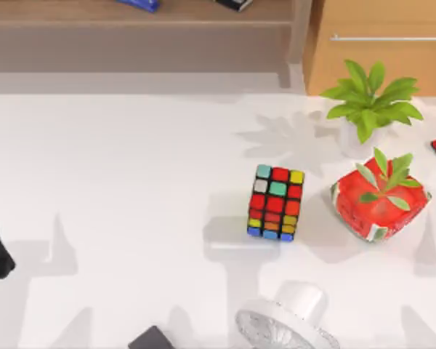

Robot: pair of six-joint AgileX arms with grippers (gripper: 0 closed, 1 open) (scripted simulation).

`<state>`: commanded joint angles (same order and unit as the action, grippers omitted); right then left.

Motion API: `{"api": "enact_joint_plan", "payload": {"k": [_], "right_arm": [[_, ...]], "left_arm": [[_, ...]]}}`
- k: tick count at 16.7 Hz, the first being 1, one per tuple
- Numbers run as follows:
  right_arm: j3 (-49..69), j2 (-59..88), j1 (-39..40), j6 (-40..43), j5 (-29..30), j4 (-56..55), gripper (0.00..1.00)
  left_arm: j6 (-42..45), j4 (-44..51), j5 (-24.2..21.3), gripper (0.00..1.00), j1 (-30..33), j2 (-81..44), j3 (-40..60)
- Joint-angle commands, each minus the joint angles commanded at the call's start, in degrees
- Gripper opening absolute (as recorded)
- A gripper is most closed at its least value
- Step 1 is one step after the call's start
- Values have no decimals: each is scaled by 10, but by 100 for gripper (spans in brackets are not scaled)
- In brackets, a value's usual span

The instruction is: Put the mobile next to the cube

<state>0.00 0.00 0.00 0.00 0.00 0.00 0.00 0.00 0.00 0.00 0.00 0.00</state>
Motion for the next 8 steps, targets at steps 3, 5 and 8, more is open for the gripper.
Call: {"api": "enact_joint_plan", "payload": {"k": [3,5,8], "right_arm": [[0,0,0,0,0,0,100],[0,0,0,0,0,0,100],[0,0,0,0,0,0,100]], "left_arm": [[3,4,0,100,-2,-6,5],[16,22,0,100,-12,-36,28],[53,70,-1,100,-41,-127,92]]}}
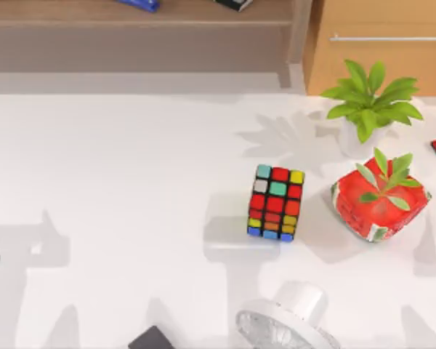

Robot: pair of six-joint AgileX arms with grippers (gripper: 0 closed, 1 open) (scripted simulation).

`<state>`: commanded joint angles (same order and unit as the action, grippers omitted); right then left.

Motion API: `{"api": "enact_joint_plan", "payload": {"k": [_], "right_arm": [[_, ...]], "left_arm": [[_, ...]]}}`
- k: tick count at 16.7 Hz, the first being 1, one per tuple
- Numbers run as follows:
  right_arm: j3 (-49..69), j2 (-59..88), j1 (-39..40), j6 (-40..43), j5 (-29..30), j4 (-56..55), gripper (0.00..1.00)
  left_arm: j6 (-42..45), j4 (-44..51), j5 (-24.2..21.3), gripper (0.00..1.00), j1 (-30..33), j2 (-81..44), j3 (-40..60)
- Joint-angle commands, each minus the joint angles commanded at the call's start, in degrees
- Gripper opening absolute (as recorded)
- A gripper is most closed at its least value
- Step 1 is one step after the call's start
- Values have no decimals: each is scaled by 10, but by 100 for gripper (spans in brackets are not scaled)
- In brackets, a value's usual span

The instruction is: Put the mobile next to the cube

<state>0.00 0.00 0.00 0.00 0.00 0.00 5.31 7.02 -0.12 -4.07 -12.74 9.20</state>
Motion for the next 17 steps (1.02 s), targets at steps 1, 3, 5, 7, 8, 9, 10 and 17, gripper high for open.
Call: {"api": "enact_joint_plan", "payload": {"k": [1,3,5,7,8,9,10,17], "right_arm": [[0,0,0,0,0,0,100],[0,0,0,0,0,0,100],[0,0,0,0,0,0,100],[0,0,0,0,0,0,100],[0,0,0,0,0,0,100],[0,0,0,0,0,0,100],[0,0,0,0,0,0,100],[0,0,0,0,0,0,100]], "left_arm": [[16,21,0,100,-12,-41,27],[51,67,-1,100,-39,-137,88],[89,118,-2,100,-68,-245,154],[129,170,-3,100,-99,-361,223],[149,197,-3,100,-114,-419,258],[169,223,-4,100,-129,-478,292],[188,248,-4,100,-144,-535,325],[293,387,-6,100,-224,-848,507]]}}
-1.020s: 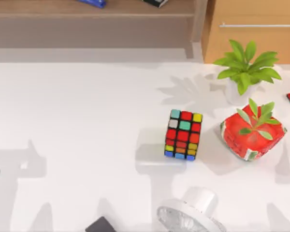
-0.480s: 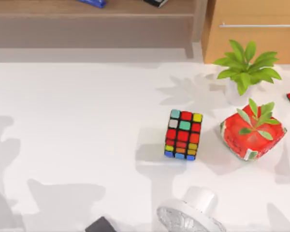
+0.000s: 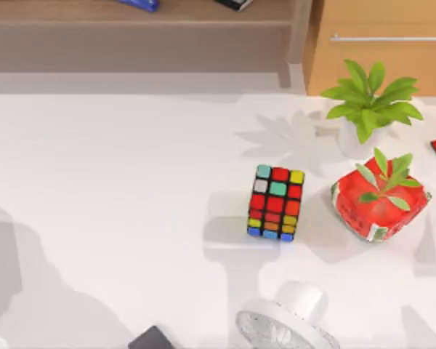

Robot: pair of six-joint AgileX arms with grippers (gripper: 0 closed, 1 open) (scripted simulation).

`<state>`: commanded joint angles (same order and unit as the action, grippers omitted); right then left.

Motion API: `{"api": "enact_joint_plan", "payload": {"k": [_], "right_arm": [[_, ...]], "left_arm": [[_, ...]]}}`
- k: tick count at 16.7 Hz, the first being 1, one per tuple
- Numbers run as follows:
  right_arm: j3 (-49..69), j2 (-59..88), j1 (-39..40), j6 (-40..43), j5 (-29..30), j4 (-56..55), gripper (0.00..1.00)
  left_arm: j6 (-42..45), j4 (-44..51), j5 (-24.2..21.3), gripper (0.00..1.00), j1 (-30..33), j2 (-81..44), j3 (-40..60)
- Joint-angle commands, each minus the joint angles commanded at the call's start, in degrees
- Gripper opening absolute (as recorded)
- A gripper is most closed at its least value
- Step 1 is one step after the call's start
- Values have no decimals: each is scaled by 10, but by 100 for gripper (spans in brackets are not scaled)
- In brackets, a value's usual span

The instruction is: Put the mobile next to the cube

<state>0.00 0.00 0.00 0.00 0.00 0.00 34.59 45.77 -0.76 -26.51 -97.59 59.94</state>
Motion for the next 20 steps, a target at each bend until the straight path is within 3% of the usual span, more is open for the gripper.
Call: {"api": "enact_joint_plan", "payload": {"k": [9,14,19,20], "right_arm": [[0,0,0,0,0,0,100],[0,0,0,0,0,0,100],[0,0,0,0,0,0,100],[0,0,0,0,0,0,100]], "left_arm": [[20,25,0,100,-14,-60,34],[21,-50,-1,100,-16,-100,1],[22,-61,-1,100,-16,-108,-4],[22,-61,-1,92,-16,-108,-4]]}}
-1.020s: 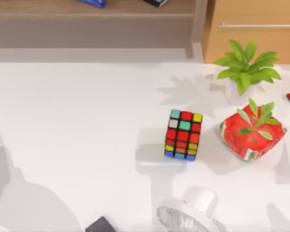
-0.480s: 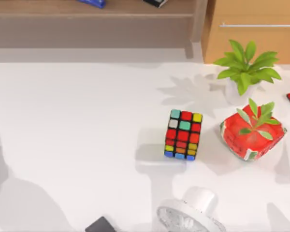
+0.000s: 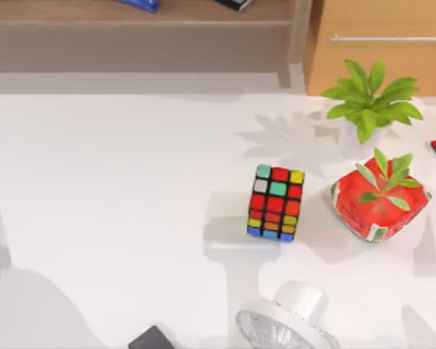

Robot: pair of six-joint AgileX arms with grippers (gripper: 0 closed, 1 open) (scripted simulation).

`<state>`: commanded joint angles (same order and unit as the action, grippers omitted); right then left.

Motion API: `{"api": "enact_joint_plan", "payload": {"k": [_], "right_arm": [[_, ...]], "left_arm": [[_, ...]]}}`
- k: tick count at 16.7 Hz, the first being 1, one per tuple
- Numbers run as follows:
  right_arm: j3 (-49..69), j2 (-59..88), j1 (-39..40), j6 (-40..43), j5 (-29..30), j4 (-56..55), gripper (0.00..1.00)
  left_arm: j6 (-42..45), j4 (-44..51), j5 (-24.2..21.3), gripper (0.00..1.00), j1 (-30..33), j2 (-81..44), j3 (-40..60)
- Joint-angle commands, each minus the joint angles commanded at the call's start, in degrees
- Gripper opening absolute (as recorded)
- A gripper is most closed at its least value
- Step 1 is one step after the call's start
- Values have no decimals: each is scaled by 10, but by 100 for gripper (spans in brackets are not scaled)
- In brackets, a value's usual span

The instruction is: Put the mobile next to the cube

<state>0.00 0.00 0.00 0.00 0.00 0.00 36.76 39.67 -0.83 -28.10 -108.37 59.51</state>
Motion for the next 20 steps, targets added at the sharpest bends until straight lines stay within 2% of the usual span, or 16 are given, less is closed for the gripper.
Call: {"api": "enact_joint_plan", "payload": {"k": [12,20], "right_arm": [[0,0,0,0,0,0,100],[0,0,0,0,0,0,100]], "left_arm": [[0,0,0,2,0,0,0],[0,0,0,0,0,0,0]]}}
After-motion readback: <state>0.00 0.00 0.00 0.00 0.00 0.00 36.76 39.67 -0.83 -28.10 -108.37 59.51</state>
